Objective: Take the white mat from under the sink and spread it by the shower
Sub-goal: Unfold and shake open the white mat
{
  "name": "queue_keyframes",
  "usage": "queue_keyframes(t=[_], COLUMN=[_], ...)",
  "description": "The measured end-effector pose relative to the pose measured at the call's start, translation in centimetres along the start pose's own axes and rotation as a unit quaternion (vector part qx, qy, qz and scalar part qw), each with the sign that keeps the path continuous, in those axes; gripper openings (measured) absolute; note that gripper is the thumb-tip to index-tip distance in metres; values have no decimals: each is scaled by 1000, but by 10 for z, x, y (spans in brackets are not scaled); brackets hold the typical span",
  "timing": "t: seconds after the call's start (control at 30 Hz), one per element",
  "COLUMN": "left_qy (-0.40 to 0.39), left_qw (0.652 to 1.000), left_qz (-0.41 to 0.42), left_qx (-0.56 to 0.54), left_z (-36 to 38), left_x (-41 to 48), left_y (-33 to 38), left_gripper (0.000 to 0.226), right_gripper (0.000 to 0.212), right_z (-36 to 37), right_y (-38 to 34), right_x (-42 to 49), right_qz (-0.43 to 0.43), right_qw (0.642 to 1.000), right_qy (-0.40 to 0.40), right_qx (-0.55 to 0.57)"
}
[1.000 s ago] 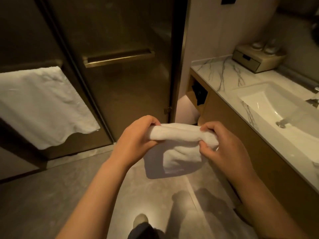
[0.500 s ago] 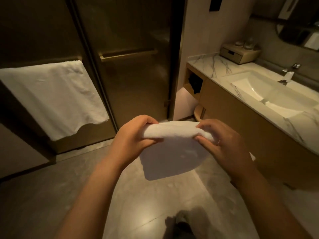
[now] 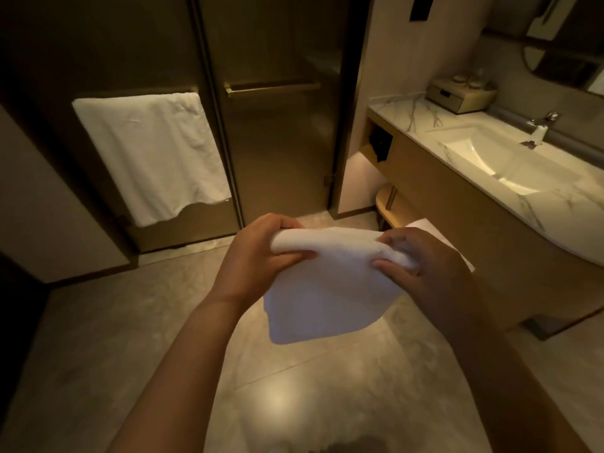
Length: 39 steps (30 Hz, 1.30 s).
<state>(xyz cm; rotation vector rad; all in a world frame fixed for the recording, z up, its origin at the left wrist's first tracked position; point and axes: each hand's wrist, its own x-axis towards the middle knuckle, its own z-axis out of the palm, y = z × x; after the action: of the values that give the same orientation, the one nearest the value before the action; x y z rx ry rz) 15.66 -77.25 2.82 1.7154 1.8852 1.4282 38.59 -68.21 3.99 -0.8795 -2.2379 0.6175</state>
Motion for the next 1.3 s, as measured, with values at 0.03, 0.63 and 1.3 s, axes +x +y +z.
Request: queue_keyframes(t=[0.03, 0.63, 1.3], left_qy=[3, -6, 37], left_qw=[1000, 1000, 998], left_qz=[-1, 2, -14], left_qx=[-1, 24, -51], left_z=[2, -2, -59], left_x=[-9, -105, -111], left_y=[8, 90, 94], left_gripper=[22, 26, 40], right_gripper=[23, 17, 9], right_z=[-4, -40, -13], right_y=[1, -36, -78], right_x=[-11, -125, -125], right_qz=[-3, 3, -15], right_qw=[1000, 999, 995], right_qy=[-4, 54, 91], right_qx=[4, 11, 25])
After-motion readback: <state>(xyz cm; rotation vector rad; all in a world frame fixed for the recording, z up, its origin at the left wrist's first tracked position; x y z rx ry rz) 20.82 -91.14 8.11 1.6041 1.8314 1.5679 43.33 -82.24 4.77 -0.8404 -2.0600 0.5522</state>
